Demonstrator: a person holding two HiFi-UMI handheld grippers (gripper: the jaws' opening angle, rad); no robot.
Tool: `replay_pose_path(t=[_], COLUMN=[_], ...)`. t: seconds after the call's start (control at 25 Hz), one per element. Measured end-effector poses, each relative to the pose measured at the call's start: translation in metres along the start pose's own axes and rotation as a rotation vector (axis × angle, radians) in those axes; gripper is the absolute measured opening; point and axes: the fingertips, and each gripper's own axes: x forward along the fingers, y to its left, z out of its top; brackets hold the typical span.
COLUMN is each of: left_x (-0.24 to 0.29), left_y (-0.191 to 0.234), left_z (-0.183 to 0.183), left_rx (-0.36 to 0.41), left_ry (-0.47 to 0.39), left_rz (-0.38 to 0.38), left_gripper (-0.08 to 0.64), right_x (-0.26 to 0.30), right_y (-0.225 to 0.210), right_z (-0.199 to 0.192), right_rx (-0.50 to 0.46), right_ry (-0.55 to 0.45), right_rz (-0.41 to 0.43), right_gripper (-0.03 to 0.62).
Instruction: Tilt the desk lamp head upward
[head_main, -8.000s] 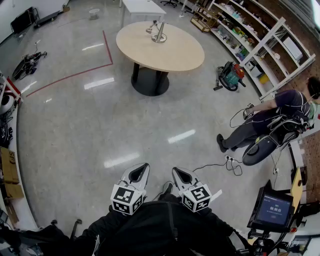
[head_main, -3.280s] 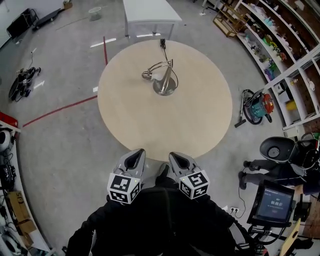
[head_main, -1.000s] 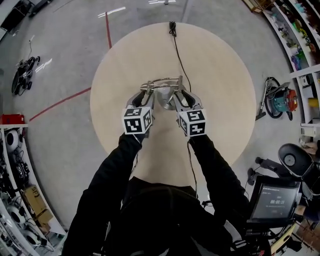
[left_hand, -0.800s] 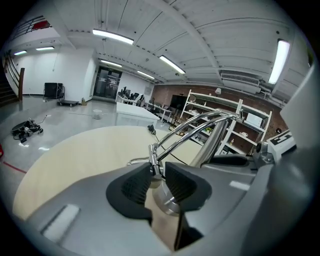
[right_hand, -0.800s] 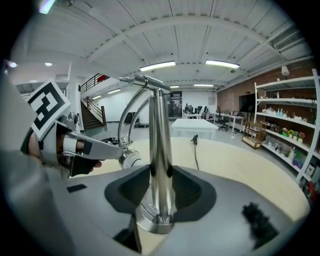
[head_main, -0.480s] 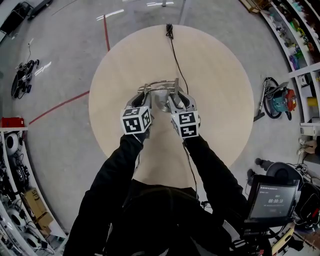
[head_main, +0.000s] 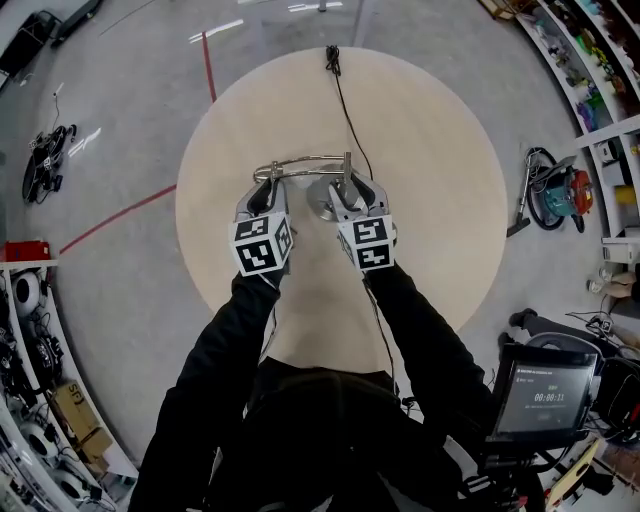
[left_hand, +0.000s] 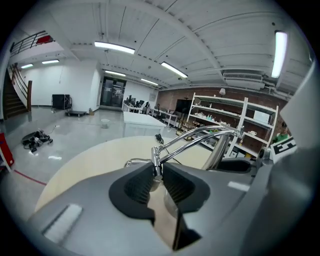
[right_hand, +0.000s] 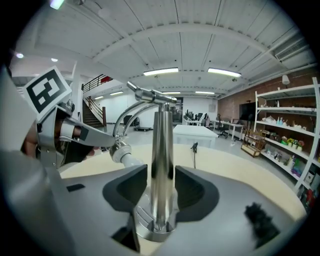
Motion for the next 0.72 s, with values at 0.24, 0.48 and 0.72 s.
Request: replay_pose_path(t=[0.24,0.48,0.72], left_x=[-0.017,-0.027,-0.038], left_y=[0.001,0.002,-0.003], left_z=[0.018,0.037,0.062], left_rx=[0.092,0.126,0.222], left_ry=[-0.035,-0.080,-0.122], left_rz=[0.039,0.064,0.090], left_gripper=[0.069,0.071,0.071], right_x=[-0.001,-0.005,-0.012], right_y=[-0.001,-0.004,-0.006], right_z=[-0.007,0.004,0.028], right_rx=[-0.009,-0.015,-0.043], right_ry=[0.027,-0.009,-0.059], right_rz=[0.006,-0.014,-0.023], right_gripper=[0.161,0.161,0.161])
